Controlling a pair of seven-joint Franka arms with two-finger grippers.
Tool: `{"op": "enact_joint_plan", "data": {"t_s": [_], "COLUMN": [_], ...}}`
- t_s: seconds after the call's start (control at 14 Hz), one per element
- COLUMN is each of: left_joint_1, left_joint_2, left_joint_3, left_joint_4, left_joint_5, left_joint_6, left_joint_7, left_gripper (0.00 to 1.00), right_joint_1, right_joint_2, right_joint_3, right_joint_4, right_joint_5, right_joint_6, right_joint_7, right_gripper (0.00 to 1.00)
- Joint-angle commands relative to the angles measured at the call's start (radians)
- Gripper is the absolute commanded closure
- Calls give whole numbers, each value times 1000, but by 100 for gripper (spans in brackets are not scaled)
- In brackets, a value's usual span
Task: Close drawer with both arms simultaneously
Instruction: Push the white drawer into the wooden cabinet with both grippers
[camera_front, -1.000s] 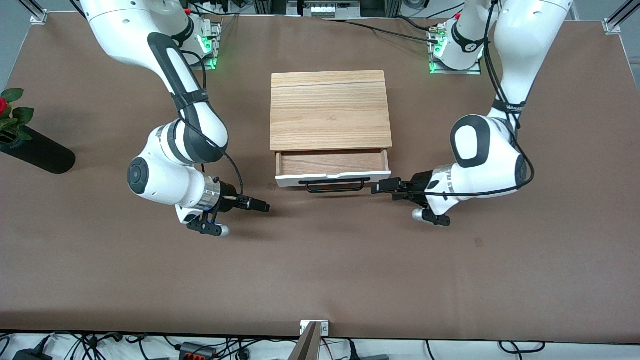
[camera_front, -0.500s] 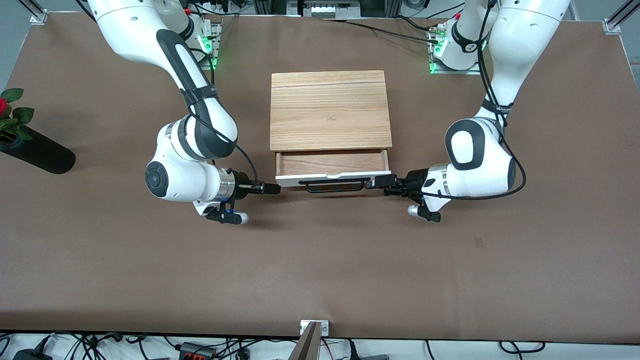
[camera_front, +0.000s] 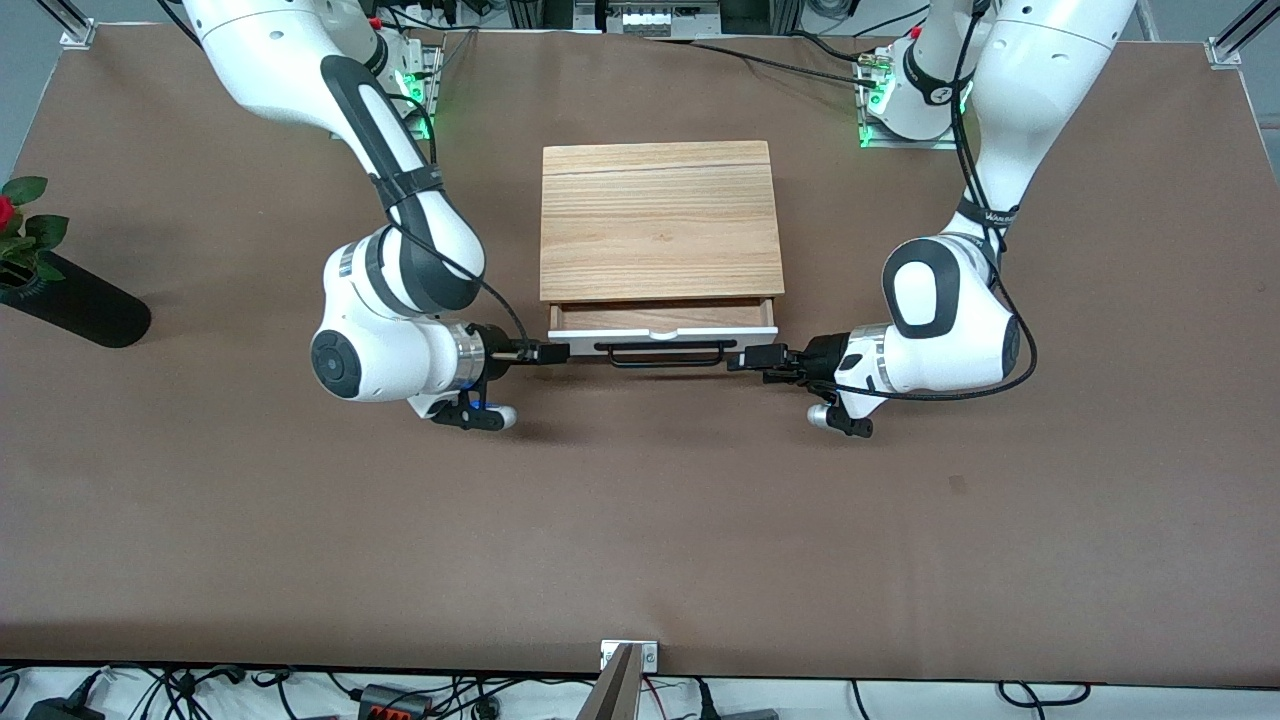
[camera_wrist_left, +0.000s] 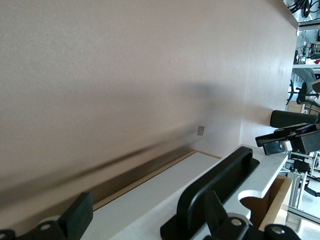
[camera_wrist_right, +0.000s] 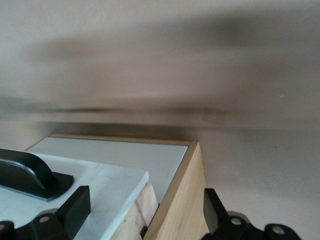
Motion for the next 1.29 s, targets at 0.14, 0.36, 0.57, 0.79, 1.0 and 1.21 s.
{"op": "enact_joint_plan", "data": {"t_s": [0.14, 0.36, 0.57, 0.79, 1.0, 1.21], "left_joint_1": [4, 13, 16, 15, 15, 18], "left_joint_2": [-41, -89, -95, -97, -97, -98], "left_joint_3": [-26, -52, -51, -51, -51, -51], "left_joint_4": [-87, -160, -169, -189, -189, -175], "left_joint_5": [-27, -27, -27, -27, -27, -27], "left_joint_6": [-41, -66, -125, -135, -139, -150], "left_joint_7": [24, 18, 13, 15, 15, 4], "left_gripper": [2, 2, 2, 2, 2, 2], "right_joint_1": [20, 20, 34, 48, 48, 45], "right_joint_2": [8, 11, 23, 31, 31, 26], "right_joint_3": [3, 3, 3, 3, 3, 1], "right_joint_4": [11, 11, 11, 9, 9, 9], "right_joint_5": [4, 3, 4, 4, 4, 3], "right_joint_6": [-66, -113, -127, -127, -142, -207], "right_joint_7": [3, 3, 12, 17, 17, 26], "right_gripper": [0, 0, 0, 0, 0, 0]}}
